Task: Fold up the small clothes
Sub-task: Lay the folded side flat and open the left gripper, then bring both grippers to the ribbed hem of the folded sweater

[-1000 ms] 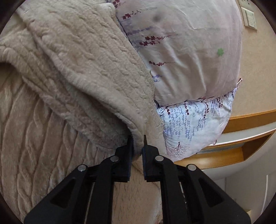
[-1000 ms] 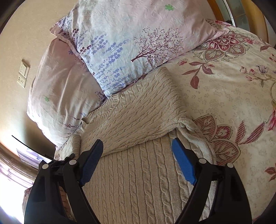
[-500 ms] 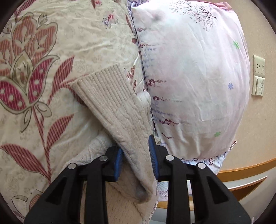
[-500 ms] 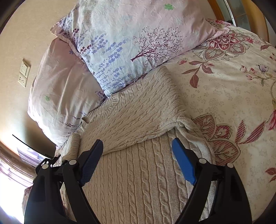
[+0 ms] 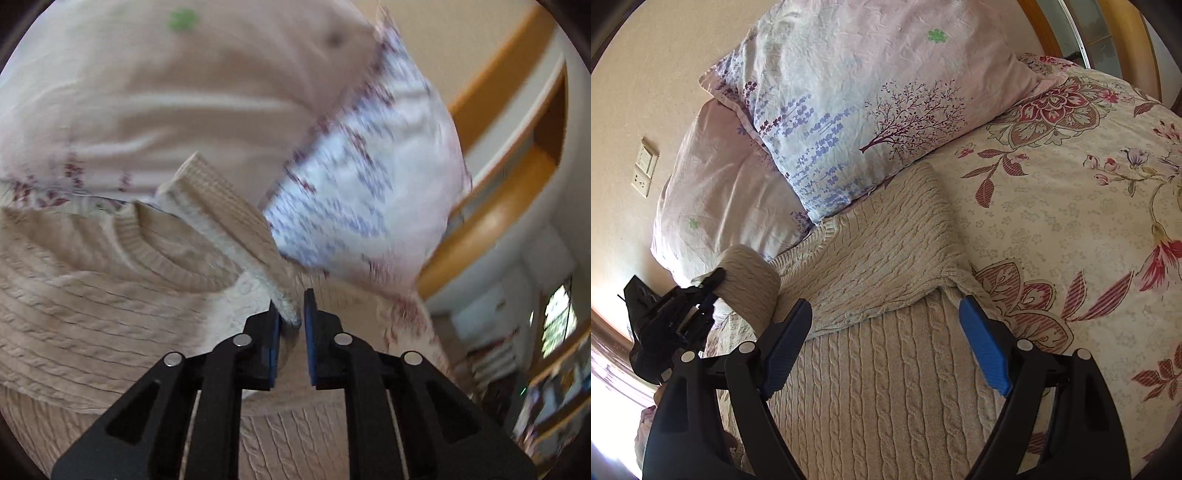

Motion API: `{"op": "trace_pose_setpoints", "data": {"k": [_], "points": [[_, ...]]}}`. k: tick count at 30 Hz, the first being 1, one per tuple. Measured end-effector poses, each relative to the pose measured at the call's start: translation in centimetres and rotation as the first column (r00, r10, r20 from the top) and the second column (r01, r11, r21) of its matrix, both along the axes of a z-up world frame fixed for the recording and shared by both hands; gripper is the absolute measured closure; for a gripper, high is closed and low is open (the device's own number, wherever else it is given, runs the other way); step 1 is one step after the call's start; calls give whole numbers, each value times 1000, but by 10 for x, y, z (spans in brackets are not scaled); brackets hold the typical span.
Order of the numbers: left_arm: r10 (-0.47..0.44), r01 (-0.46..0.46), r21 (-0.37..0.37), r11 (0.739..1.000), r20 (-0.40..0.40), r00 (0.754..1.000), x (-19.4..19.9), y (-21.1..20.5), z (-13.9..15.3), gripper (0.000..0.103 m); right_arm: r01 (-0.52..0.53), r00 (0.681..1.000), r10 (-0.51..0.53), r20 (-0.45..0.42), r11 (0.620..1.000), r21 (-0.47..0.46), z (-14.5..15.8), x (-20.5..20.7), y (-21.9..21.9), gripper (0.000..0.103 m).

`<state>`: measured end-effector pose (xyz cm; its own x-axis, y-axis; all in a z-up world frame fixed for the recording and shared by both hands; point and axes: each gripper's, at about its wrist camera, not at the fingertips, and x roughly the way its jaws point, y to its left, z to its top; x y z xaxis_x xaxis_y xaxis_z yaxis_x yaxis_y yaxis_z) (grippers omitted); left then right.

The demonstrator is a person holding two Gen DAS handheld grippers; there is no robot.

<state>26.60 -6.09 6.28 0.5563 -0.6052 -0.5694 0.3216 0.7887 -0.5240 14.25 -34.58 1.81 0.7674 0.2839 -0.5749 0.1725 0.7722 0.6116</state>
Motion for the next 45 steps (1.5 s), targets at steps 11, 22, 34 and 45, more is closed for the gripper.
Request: {"op": "trace_pose_setpoints", "data": {"k": [11, 22, 34, 45], "points": [[-207, 219, 164, 962, -88, 974, -40, -18, -24, 36, -33, 999, 32, 34, 999, 12, 13, 6, -11, 35], [177, -146, 337, 930, -64, 982, -114, 181, -29, 36, -162, 974, 179, -139, 978, 128, -24, 83, 15, 53], [179, -155, 191, 969, -117, 977, -152, 217, -53, 36, -149, 975, 158, -159, 987, 67, -33, 97, 36, 88], [141, -125, 129, 984, -123, 982, -157, 212, -54, 36, 2, 1000, -6, -26, 991, -135, 3, 74, 24, 103]]}}
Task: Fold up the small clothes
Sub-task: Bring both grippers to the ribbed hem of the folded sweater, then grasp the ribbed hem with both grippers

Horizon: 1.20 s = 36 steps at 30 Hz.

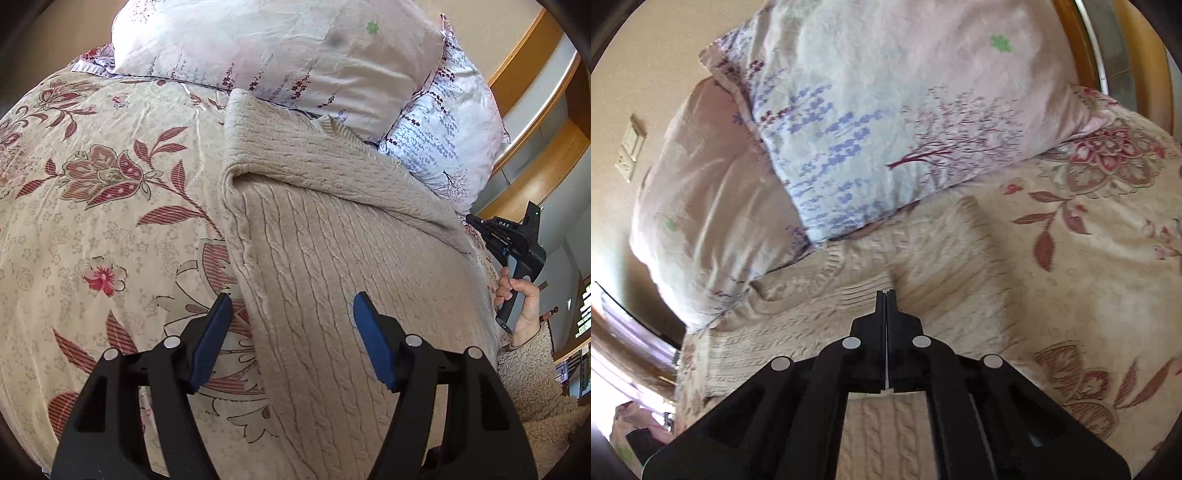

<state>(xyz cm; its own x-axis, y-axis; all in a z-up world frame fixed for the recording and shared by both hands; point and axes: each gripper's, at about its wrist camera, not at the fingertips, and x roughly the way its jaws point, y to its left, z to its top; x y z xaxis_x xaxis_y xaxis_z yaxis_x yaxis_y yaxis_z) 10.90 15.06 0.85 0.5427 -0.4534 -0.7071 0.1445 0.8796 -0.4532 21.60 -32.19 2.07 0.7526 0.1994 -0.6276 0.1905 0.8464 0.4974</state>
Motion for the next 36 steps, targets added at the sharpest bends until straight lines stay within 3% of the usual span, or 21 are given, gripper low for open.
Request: {"op": "trace_pose_setpoints", "data": {"k": [2, 5, 6, 9, 10, 14, 17, 25, 29, 36], "points": [[-3, 3, -1, 1000, 3, 1000, -1, -2, 0, 36, 23, 998, -22, -66, 999, 27, -16, 1, -13, 103], [-7, 7, -18, 1000, -3, 1000, -5, -2, 0, 36, 5, 994, 12, -105, 987, 159, -29, -6, -25, 101], [-9, 9, -31, 999, -7, 1000, -6, -2, 0, 37, -4, 994, 23, -105, 984, 177, -28, -11, -25, 94], [-11, 10, -69, 998, -12, 1000, -13, 0, -1, 38, -29, 997, 42, -68, 983, 182, -19, -37, -29, 46], [-9, 8, -81, 997, -12, 1000, -16, 1, -2, 39, -36, 998, 46, -54, 985, 167, -14, -47, -29, 41], [0, -3, -152, 988, -19, 1000, -27, 6, -6, 45, -42, 997, 47, -58, 996, 75, -9, -90, -41, 41], [9, -16, -218, 976, -30, 1000, -36, 11, -10, 50, -40, 994, 47, -96, 997, 68, -18, -118, -54, 41], [-6, -3, -256, 967, -33, 999, -66, 4, -13, 53, -77, 987, 104, -125, 976, 203, -41, -170, -58, 51], [-24, 15, -269, 963, -30, 999, -81, -2, -15, 56, -135, 978, 181, -108, 932, 335, -49, -190, -51, 62], [-43, 30, -316, 948, -35, 998, -101, -5, -20, 62, -236, 957, 284, -57, 879, 415, -54, -221, -32, 74]]}}
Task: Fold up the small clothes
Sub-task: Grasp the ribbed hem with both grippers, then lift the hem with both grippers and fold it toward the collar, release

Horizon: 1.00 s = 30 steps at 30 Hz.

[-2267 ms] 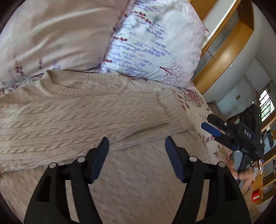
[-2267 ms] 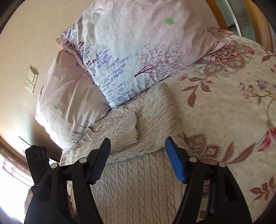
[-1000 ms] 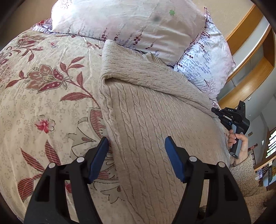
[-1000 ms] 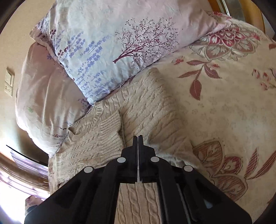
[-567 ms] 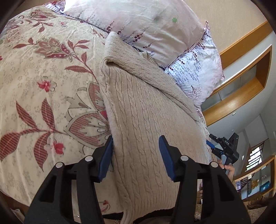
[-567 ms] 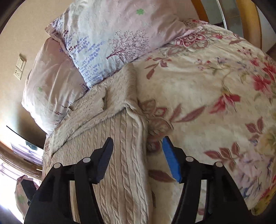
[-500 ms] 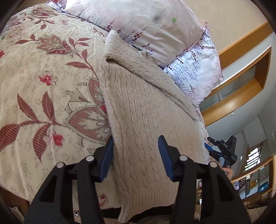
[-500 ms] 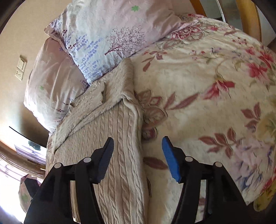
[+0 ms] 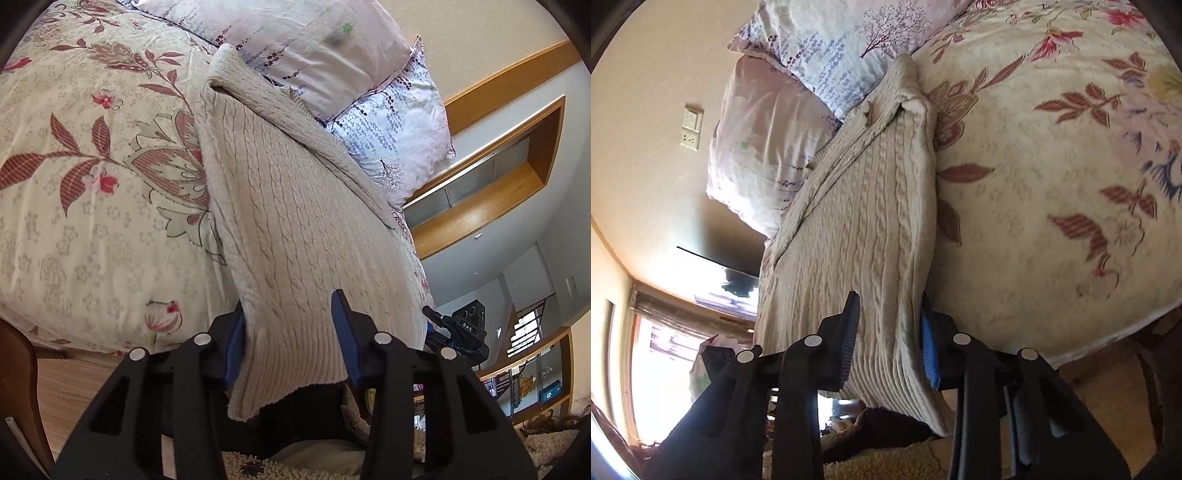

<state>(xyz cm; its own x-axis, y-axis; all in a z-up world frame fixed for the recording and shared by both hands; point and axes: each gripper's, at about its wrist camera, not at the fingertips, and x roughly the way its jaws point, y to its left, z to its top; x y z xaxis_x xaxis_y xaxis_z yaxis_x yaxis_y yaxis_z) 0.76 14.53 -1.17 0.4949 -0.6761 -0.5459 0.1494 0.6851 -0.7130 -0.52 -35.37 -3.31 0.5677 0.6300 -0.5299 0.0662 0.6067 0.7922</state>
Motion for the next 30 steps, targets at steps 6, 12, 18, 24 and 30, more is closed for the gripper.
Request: {"op": "trace_pose_setpoints", "data": {"k": [6, 12, 18, 24, 30], "points": [[-20, 20, 31, 999, -3, 1000, -9, -6, 0, 73, -65, 997, 66, 41, 998, -18, 4, -15, 15, 91], [-35, 35, 83, 996, 6, 999, -7, -12, 3, 96, -23, 987, 39, 158, 994, -106, 30, -15, 20, 95], [24, -40, 109, 993, 137, 990, 12, 2, 41, 97, 85, 943, -19, 331, 978, -188, 71, -7, 16, 95], [111, -159, 141, 977, 300, 947, 56, 17, 96, 97, 211, 895, -73, 440, 939, -273, 103, 18, 17, 95], [103, -191, 216, 958, 360, 927, 112, 4, 128, 97, 275, 870, -85, 486, 901, -335, 123, 55, 22, 95]]}}
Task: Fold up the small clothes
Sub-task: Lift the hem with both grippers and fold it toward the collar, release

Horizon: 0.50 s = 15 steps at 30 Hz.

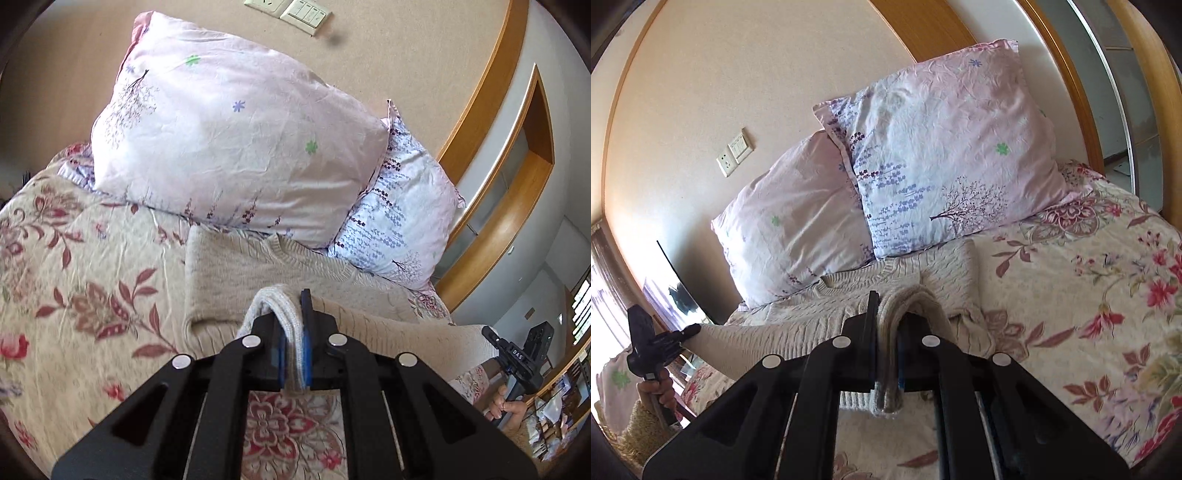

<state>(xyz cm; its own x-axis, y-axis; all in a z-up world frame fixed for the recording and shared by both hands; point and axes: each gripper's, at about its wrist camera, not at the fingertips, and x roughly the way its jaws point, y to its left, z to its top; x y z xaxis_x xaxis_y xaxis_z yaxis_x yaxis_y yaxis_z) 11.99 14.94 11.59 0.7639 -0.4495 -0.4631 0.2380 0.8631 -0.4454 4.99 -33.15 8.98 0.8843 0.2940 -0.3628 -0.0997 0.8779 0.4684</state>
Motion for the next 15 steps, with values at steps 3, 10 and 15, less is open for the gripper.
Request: {"op": "trace_pose_setpoints", "data": {"k": [3, 10, 15], "points": [[13, -14, 30, 999, 10, 1000, 29, -6, 6, 97, 25, 1000, -25, 2, 999, -42, 6, 19, 3, 95], [58, -58, 36, 998, 0, 998, 97, -17, 2, 97, 75, 996, -77, -38, 996, -54, 4, 77, -1, 95], [95, -94, 25, 995, -46, 994, 137, -19, -21, 97, 90, 991, -95, -92, 994, -66, -11, 119, -3, 95]]}}
